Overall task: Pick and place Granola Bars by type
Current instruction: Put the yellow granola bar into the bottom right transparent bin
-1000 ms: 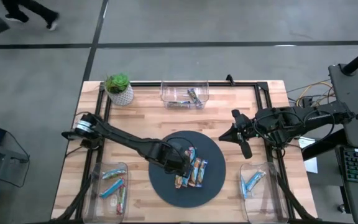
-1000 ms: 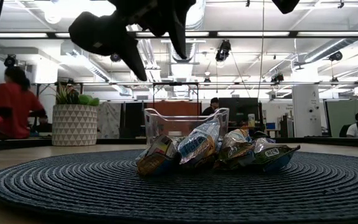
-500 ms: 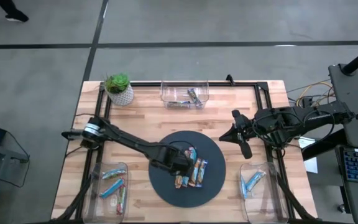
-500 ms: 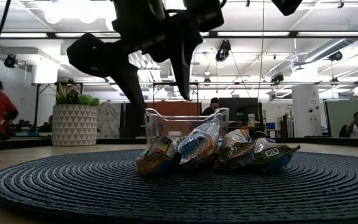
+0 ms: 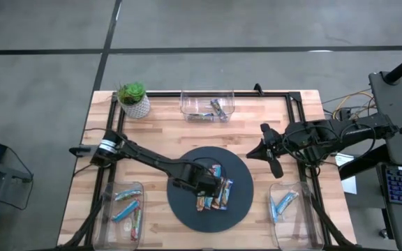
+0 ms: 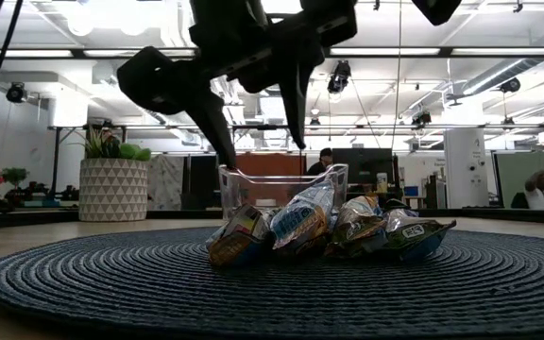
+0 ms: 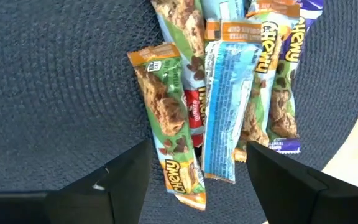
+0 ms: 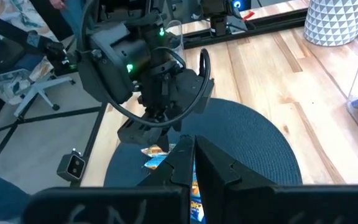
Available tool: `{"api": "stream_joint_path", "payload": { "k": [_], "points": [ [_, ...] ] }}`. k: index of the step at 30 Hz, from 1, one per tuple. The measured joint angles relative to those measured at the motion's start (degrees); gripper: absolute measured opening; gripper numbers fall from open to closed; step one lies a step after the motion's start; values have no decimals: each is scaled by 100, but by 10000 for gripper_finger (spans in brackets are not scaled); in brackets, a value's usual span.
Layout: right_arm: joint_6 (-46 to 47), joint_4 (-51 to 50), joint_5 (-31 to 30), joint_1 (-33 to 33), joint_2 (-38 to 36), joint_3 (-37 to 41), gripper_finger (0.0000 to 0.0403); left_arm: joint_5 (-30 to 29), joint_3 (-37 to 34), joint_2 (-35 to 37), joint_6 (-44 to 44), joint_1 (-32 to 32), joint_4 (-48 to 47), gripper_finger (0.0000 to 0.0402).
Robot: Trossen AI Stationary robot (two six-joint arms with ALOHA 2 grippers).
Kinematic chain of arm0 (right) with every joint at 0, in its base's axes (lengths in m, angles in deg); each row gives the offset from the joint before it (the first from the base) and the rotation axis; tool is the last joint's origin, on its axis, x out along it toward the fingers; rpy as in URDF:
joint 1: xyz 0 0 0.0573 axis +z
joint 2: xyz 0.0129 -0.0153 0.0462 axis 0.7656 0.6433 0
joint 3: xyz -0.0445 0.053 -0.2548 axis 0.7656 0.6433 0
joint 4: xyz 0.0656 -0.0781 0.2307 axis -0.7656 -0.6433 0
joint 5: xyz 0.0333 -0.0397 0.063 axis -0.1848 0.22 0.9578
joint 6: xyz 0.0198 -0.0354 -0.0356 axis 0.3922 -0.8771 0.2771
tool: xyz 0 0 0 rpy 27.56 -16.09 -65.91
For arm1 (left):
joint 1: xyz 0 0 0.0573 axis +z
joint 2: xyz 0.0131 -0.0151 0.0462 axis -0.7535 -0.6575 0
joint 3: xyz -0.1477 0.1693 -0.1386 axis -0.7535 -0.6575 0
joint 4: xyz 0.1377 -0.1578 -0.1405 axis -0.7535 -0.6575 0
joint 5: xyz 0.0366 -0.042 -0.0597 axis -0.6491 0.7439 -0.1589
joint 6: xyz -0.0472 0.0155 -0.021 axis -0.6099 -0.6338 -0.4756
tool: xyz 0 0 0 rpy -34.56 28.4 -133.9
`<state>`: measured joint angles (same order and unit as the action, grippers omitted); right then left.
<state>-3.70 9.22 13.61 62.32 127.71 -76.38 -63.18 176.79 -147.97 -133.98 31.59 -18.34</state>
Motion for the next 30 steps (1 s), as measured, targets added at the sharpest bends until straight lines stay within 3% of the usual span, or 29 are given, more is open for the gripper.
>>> {"api": "stream_joint_path", "payload": {
  "k": [12,30],
  "points": [
    [-2,-64,-2,0,0,0,8,52,1141,-773,387,55,-1155,235],
    [-175,-82,-2,0,0,0,8,258,1099,-785,-138,-76,-1279,235]
  ]
}}
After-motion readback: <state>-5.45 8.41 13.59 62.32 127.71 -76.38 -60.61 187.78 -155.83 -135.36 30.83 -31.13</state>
